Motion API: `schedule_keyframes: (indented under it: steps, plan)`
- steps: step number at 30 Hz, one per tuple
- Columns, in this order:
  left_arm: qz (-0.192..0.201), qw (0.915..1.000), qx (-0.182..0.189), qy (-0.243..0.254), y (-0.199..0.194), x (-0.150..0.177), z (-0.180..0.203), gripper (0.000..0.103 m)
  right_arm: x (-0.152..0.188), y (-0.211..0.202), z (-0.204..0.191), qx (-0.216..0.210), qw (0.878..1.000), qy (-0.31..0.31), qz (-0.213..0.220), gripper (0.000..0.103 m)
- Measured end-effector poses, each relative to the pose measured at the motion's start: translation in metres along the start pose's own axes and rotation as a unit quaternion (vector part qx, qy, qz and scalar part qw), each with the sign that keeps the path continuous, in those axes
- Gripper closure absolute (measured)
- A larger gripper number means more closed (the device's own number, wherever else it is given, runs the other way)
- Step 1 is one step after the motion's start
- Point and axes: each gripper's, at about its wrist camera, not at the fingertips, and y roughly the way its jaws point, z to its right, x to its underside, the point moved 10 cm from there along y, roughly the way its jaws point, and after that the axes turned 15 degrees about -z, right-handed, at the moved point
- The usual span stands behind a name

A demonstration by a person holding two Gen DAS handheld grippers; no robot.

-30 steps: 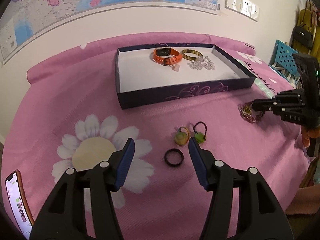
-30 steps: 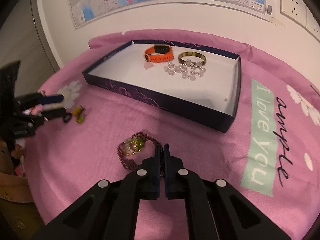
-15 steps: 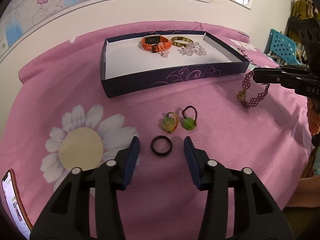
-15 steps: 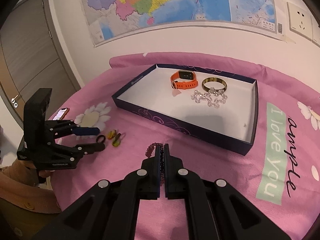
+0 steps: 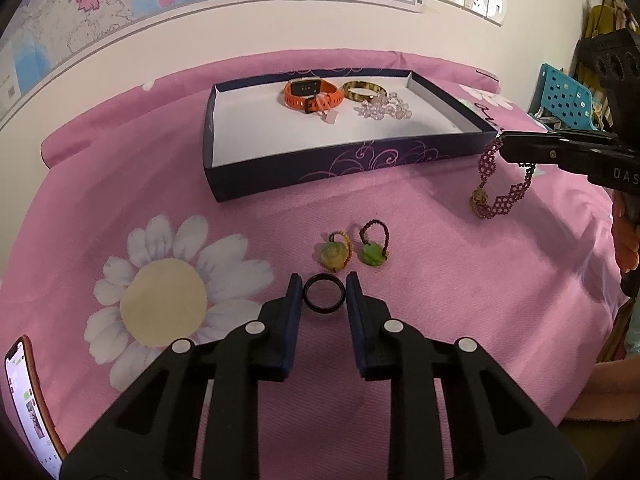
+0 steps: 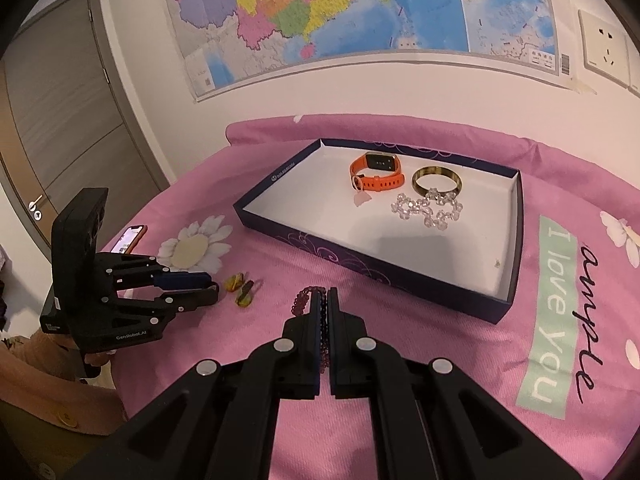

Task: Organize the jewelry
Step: 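Grasp the black ring with the left tool while the right tool holds the bracelet, then carry the black ring and purple bracelet with both tools over the box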

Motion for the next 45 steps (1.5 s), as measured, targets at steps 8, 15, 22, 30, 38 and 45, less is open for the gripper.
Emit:
schedule_keyframes:
  steps: [8,15,22,30,38,45]
  plan:
    - [0.021,0.9998,0.005,0.000,-0.015,-0.011,0.000,0.080,-0.008,-0.006,0.003,-0.004,1.000,0.006,0.012,0.101]
    - [0.035,0.9993,0.007,0.008,-0.022,-0.022,0.005,0.080,-0.016,-0.008,0.005,-0.003,1.000,0.005,0.019,0.101]
    - [0.046,0.9988,0.007,0.015,-0.027,-0.033,0.009,0.080,-0.025,-0.012,0.007,0.000,1.000,0.005,0.029,0.101]
    - [0.057,0.9981,0.008,0.022,-0.031,-0.049,0.013,0.080,-0.037,-0.014,0.017,-0.005,0.999,0.019,0.042,0.101]
    - [0.066,0.9976,0.010,0.020,-0.032,-0.066,0.012,0.080,-0.045,-0.014,0.024,-0.011,0.999,0.027,0.046,0.101]
    - [0.070,0.9973,0.015,0.018,-0.032,-0.078,0.013,0.080,-0.051,-0.015,0.027,-0.012,0.998,0.030,0.052,0.101]
